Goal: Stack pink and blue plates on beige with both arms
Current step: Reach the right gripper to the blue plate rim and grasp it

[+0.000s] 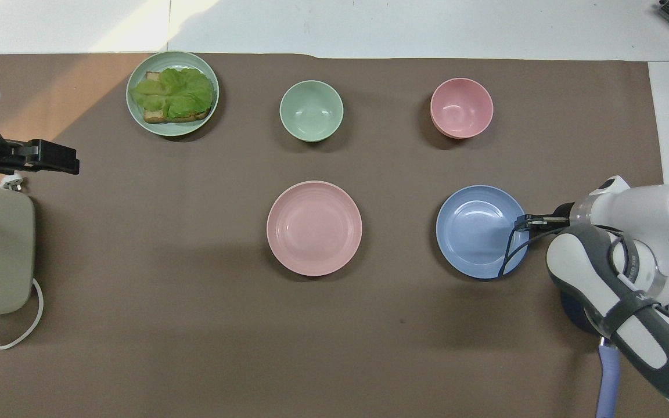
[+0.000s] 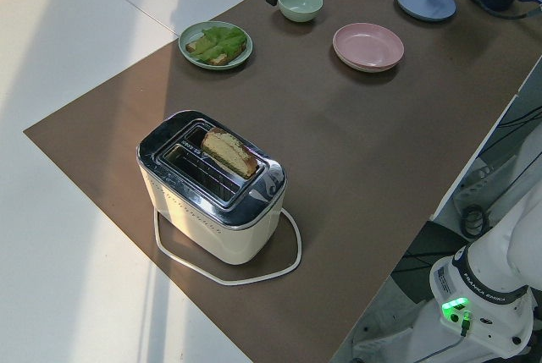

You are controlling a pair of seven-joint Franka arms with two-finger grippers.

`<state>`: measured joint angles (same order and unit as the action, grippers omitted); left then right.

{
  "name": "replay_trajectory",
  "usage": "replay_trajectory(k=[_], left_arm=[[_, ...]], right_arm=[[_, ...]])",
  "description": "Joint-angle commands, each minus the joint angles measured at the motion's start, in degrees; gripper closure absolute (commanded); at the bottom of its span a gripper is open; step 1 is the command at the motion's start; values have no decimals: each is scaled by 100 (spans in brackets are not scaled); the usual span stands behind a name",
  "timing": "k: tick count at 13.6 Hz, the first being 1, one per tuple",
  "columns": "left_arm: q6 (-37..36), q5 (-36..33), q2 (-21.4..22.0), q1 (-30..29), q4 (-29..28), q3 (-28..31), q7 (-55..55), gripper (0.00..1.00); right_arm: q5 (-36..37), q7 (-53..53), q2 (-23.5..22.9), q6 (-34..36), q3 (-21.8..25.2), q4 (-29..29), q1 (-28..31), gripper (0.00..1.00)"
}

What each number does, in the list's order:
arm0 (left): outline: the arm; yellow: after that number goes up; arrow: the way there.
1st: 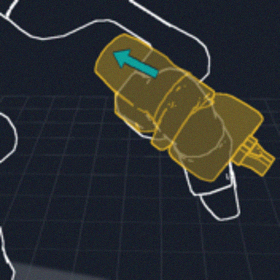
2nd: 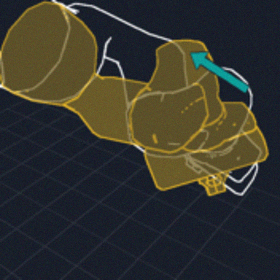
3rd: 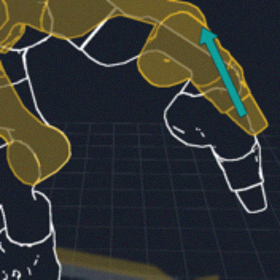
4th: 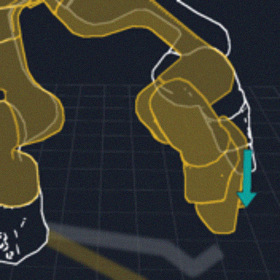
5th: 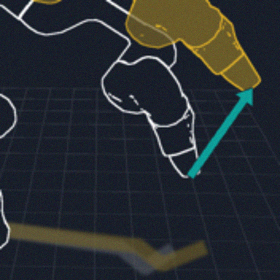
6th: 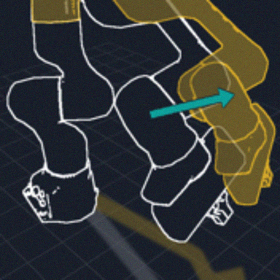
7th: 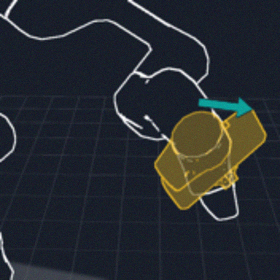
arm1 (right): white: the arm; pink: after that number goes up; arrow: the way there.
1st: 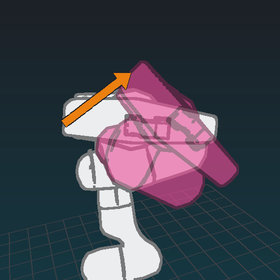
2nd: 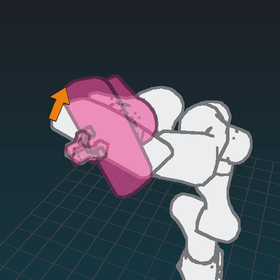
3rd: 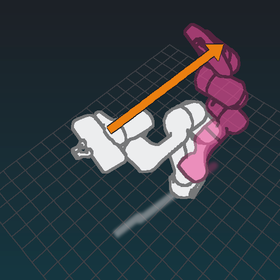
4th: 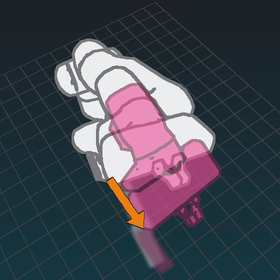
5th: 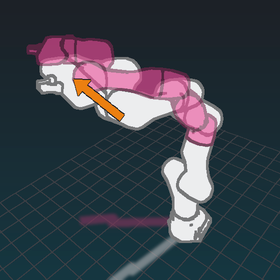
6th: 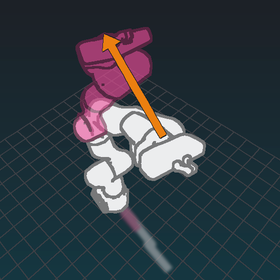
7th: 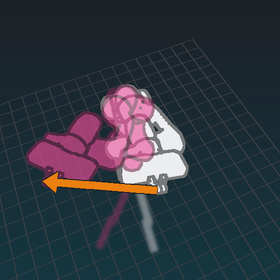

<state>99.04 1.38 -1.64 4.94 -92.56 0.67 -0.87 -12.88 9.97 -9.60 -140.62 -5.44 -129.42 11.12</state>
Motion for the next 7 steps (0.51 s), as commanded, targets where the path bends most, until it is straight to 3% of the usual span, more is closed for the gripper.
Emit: replay_trajectory(k=[1, 2, 7], left_arm=[[-122, -103, 50, -64, 19, -49, 52, 0], [-122, -103, 50, -64, 19, -49, 52, 0], [-122, -94, 50, -64, 19, -41, 52, 0]], right_arm=[[-459, 224, 38, -9, -63, -31, 49, 89], [-556, 233, 55, 121, -63, 30, 22, 100], [-716, 198, 283, 569, -63, 320, -109, 100]])
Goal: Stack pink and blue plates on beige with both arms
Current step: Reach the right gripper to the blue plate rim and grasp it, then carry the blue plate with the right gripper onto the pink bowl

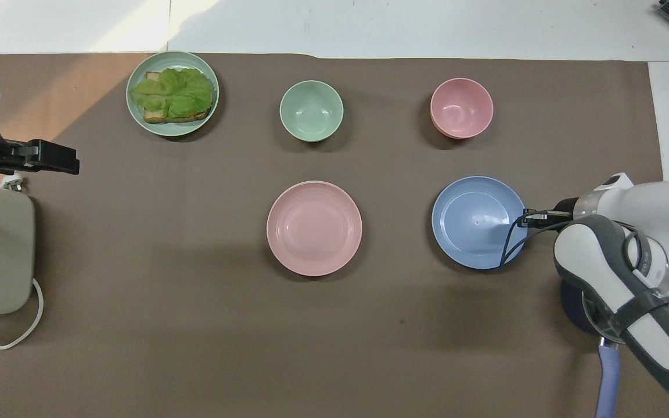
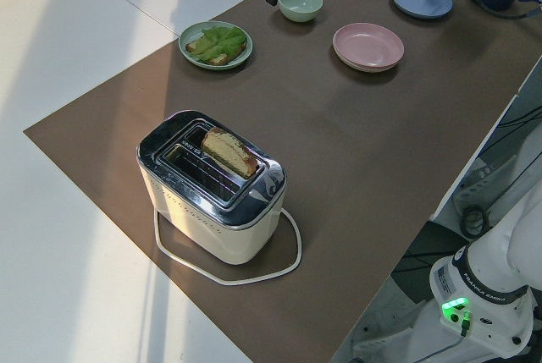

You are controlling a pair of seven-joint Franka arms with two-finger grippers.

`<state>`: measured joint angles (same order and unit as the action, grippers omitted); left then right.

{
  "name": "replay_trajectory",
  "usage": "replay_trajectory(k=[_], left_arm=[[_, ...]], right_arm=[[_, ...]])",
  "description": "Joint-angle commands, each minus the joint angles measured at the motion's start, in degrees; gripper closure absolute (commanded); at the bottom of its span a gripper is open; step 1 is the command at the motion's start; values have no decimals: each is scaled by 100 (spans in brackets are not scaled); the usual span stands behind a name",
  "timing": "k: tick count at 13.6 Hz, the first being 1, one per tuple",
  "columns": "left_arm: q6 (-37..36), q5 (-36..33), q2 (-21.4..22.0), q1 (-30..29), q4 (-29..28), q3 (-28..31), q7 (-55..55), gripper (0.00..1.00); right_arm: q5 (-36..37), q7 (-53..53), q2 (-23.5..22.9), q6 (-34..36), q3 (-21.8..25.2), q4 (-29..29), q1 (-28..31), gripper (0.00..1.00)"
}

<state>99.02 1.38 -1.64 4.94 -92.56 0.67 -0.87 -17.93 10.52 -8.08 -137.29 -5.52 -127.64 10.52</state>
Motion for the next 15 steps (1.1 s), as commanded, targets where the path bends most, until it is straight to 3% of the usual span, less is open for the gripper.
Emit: replay_trajectory(k=[1, 4, 9, 15], left_arm=[[-120, -103, 50, -64, 19, -41, 43, 0], [-120, -103, 50, -64, 19, -49, 52, 0], [-120, -94, 50, -64, 19, -41, 52, 0], [-120, -103, 50, -64, 19, -49, 52, 0]], right_arm=[[-211, 91, 174, 490, -54, 325, -128, 100], [-220, -679, 210, 932, -63, 940, -610, 100], [-71, -2614, -88, 625, -54, 1662, -1929, 100], [-70, -3661, -370, 160, -54, 1725, -2834, 100]])
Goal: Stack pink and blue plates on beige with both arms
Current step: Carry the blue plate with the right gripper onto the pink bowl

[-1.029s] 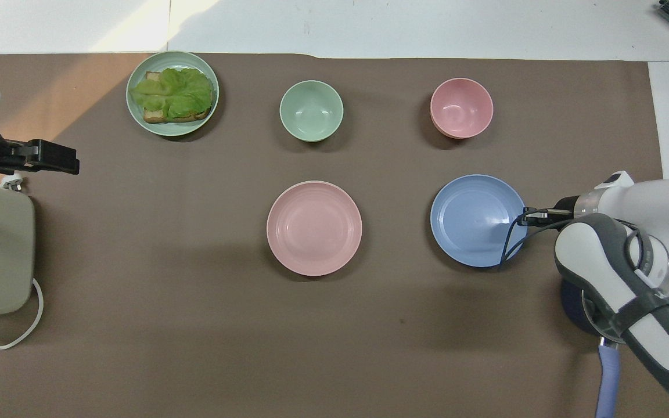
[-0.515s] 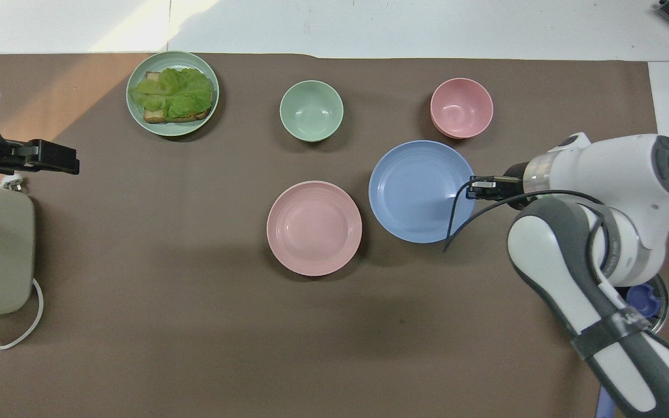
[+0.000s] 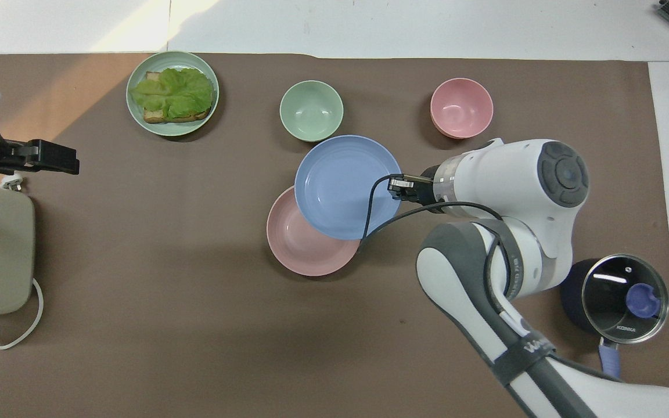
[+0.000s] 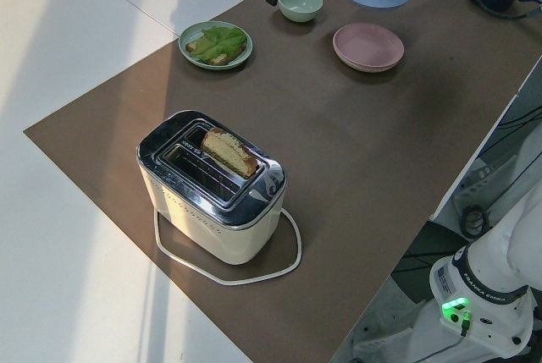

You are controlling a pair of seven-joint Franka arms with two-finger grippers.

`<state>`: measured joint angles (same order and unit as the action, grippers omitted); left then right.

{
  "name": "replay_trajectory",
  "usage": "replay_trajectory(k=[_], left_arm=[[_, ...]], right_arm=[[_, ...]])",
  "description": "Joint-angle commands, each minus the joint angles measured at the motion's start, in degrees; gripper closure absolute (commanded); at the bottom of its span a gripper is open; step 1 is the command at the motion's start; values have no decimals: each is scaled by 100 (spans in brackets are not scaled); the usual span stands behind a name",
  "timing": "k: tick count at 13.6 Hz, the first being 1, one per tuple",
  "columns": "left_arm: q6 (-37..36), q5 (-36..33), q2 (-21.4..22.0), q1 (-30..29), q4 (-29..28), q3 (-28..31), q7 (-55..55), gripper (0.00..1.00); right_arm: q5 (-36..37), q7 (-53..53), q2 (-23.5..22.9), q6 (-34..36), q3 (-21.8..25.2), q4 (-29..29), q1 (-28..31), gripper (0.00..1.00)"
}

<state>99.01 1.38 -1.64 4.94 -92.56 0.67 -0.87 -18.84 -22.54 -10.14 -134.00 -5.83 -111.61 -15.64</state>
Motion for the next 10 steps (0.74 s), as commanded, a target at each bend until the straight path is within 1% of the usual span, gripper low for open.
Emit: replay_trajectory(k=[1, 4, 7, 10], left_arm=[[-119, -94, 50, -64, 19, -41, 52, 0], [-119, -103, 50, -64, 19, -49, 52, 0], [-119, -94, 50, -64, 19, -41, 52, 0], [-119, -94, 50, -64, 19, -49, 52, 0]], right_arm=[[20, -408, -207, -275, -23, 78, -325, 100], [29, -514, -356, -442, -23, 8, -545, 100], [178, -505, -392, -1056, -23, -474, -581, 100], [179, -470, -366, -1111, -23, -704, -669, 100]])
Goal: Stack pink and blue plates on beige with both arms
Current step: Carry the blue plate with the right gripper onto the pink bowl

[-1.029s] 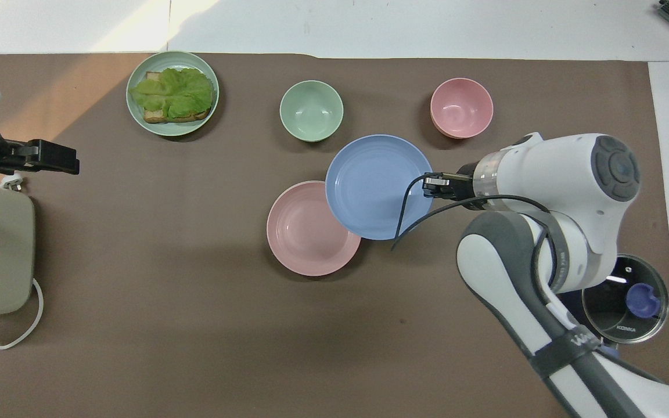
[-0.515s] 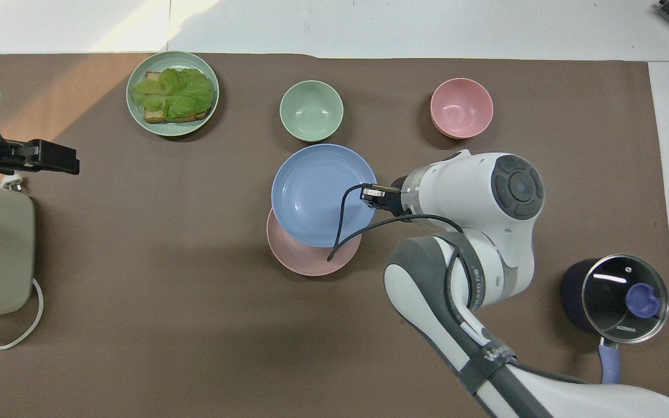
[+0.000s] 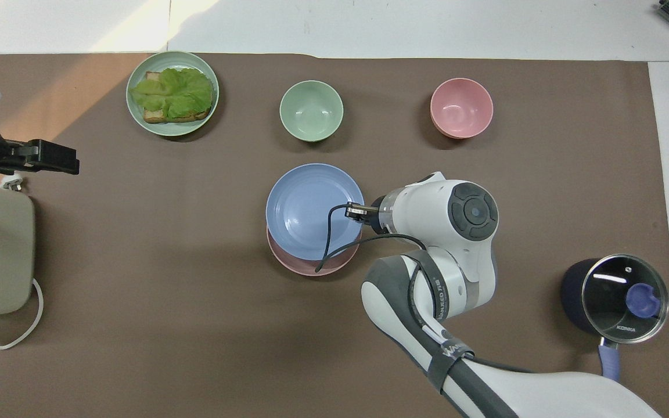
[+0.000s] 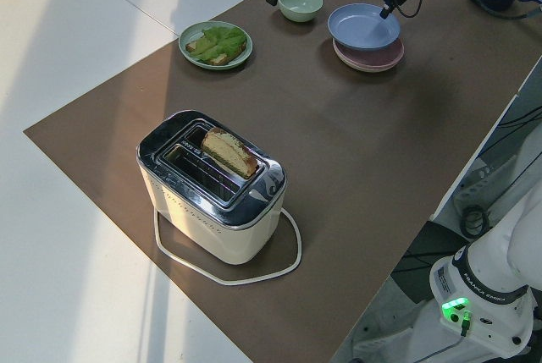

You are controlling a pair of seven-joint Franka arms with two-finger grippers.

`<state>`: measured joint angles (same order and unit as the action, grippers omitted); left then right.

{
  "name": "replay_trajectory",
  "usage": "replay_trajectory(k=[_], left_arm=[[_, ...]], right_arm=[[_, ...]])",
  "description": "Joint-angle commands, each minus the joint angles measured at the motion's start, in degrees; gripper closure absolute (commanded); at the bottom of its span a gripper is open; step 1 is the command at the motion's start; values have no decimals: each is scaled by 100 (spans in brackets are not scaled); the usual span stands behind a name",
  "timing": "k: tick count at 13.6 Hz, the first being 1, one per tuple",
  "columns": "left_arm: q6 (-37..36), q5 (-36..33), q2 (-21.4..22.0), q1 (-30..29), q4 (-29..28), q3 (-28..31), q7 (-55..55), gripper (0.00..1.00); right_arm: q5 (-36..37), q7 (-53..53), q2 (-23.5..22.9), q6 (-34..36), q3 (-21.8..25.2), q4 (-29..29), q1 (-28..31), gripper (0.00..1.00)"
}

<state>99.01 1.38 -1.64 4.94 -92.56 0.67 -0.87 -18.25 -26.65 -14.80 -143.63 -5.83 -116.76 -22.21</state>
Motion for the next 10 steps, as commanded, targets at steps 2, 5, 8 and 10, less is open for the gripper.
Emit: replay_trajectory(k=[2, 5, 8, 10], left_arm=[[-118, -94, 50, -63, 19, -49, 52, 0], [-118, -94, 50, -63, 19, -41, 52, 0], [-118, -103, 50, -63, 19, -41, 52, 0], [-118, -103, 50, -63, 19, -49, 52, 0]], right_arm=[[120, -59, 39, -165, -23, -189, -21, 100], [120, -42, 39, -156, -23, -198, -3, 100], [120, -51, 4, -156, -23, -198, -3, 100], [120, -85, 4, -139, -23, -207, -3, 100]])
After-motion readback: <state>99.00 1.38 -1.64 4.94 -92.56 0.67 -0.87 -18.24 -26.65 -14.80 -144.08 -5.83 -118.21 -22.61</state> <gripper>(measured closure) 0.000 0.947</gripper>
